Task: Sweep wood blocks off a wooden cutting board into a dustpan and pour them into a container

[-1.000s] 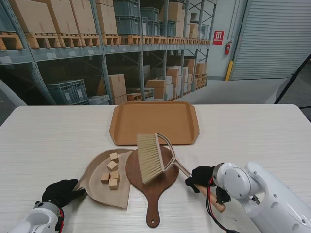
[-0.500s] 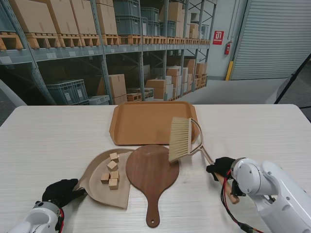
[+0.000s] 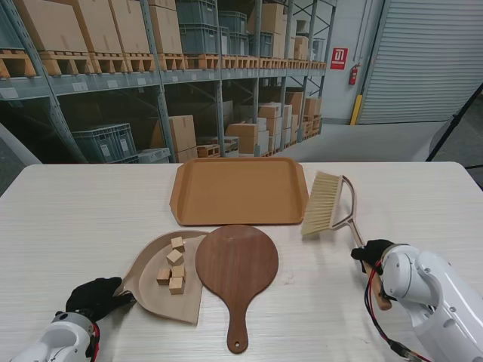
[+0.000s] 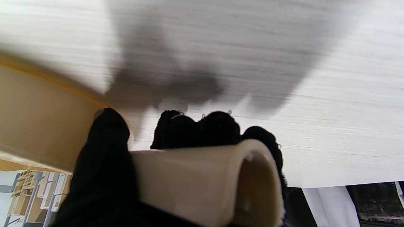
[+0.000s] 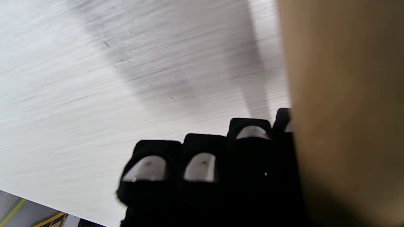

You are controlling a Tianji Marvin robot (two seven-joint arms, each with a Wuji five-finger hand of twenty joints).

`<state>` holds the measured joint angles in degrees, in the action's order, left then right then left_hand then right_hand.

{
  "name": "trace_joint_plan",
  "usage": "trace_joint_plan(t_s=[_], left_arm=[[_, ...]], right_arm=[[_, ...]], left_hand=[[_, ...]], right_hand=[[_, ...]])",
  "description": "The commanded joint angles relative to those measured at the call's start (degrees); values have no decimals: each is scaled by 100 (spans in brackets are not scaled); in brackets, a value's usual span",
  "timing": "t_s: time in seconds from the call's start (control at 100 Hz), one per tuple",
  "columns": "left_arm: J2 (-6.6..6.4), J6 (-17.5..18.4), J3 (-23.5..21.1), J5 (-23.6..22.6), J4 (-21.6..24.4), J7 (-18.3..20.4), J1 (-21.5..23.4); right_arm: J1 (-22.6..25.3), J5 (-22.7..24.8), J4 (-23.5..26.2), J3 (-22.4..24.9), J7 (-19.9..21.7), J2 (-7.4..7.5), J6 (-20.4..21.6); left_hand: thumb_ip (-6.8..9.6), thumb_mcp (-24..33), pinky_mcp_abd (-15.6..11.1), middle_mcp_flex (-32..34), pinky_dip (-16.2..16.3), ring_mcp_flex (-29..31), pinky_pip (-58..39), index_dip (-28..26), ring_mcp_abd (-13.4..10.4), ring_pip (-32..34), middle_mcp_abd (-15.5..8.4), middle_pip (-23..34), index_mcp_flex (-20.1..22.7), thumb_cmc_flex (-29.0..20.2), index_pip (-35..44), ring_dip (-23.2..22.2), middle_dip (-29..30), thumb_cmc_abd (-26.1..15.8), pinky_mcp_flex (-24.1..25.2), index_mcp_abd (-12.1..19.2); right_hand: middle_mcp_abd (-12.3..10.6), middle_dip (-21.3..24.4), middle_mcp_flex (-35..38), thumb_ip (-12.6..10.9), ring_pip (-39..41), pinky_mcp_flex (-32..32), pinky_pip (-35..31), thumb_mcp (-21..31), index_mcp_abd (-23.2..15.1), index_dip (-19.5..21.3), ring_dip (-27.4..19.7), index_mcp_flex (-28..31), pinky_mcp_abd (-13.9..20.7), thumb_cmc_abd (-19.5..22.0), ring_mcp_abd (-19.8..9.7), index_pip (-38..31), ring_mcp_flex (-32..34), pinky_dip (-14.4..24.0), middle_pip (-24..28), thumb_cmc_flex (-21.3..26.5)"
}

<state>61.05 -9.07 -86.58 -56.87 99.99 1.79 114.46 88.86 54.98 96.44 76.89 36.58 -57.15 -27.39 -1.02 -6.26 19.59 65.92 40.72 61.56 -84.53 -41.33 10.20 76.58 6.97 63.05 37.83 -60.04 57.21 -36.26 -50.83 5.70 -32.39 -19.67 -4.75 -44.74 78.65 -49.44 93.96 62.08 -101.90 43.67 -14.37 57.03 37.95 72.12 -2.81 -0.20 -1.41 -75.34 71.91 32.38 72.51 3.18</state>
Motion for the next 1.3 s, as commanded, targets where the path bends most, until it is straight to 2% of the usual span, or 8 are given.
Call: trace_joint_plan(t_s=[0.0,0.27,0.37,0.57,0.8,0.87,1.04,1.29], left_arm=[[13,21,51,-9,-55,170,48],[9,42,57,-13,-55,187,29],[7,50,59,-16,-53,198,24],[5,59,60,-15,-48,217,15],[2,64,71,-13,-50,236,2],[1,65,76,-10,-52,242,-4],[1,63,82,-1,-56,245,-11],[1,42,87,10,-62,253,-27]], right_arm=[[61,67,-106,49,47,16,-75],[12,232,-465,2,221,56,-266],[-60,258,-625,-96,303,78,-338],[-156,429,-867,-254,367,94,-378],[-101,775,-939,-252,144,44,-364],[-67,880,-933,-224,22,20,-348],[25,1213,-876,-125,-114,-24,-156],[121,1448,-819,5,-239,-49,259]], left_hand=[[94,645,1,448,-59,547,-329,42,-926,481,-682,1261,894,-818,143,-117,-11,-589,-7,-105],[94,644,1,454,-58,547,-329,41,-926,481,-682,1259,895,-819,142,-117,-8,-594,-7,-111],[95,644,1,454,-58,547,-329,40,-926,481,-682,1259,893,-822,142,-117,-8,-593,-7,-107],[94,642,1,454,-58,547,-329,40,-926,481,-682,1259,892,-822,141,-118,-7,-593,-7,-109],[93,640,1,454,-58,547,-329,39,-926,481,-682,1259,888,-822,139,-118,-7,-599,-7,-101],[93,640,1,454,-58,547,-329,39,-926,481,-682,1259,895,-824,141,-118,-7,-597,-7,-104],[92,635,1,454,-58,547,-329,39,-926,481,-682,1259,893,-819,141,-118,-6,-598,-7,-99],[92,635,1,453,-58,547,-329,40,-926,481,-681,1259,892,-824,139,-118,-6,-598,-7,-100]], right_hand=[[310,26,421,-346,649,438,-1807,4629,-219,106,26,415,1365,3708,-355,-230,167,-112,168,650],[314,58,419,-244,586,396,-1807,4629,-210,85,-26,409,1346,3776,-320,-201,156,-231,97,602],[320,101,410,-69,454,326,-1768,4628,-213,40,-131,398,1317,3892,-272,-111,161,-481,-40,519],[334,177,427,630,-162,187,-1258,4629,-212,-141,-576,353,902,4019,-7,378,211,-1010,-741,222],[462,224,-8,1863,-1777,14,241,4629,-66,-408,-1341,-2,-835,4019,485,1516,282,-1776,-1980,-298],[526,442,-241,2245,-2526,-313,635,4629,17,-622,-1579,-182,-1077,4019,607,1900,281,-1882,-2337,-556],[525,798,-543,2504,-3365,-831,1117,4629,106,-979,-1710,-427,-1187,4019,679,2376,14,-1958,-2780,-1197],[464,947,-774,2596,-3803,-1200,1463,4629,34,-1221,-1672,-554,-1155,4019,641,2608,-292,-1898,-3055,-1626]])
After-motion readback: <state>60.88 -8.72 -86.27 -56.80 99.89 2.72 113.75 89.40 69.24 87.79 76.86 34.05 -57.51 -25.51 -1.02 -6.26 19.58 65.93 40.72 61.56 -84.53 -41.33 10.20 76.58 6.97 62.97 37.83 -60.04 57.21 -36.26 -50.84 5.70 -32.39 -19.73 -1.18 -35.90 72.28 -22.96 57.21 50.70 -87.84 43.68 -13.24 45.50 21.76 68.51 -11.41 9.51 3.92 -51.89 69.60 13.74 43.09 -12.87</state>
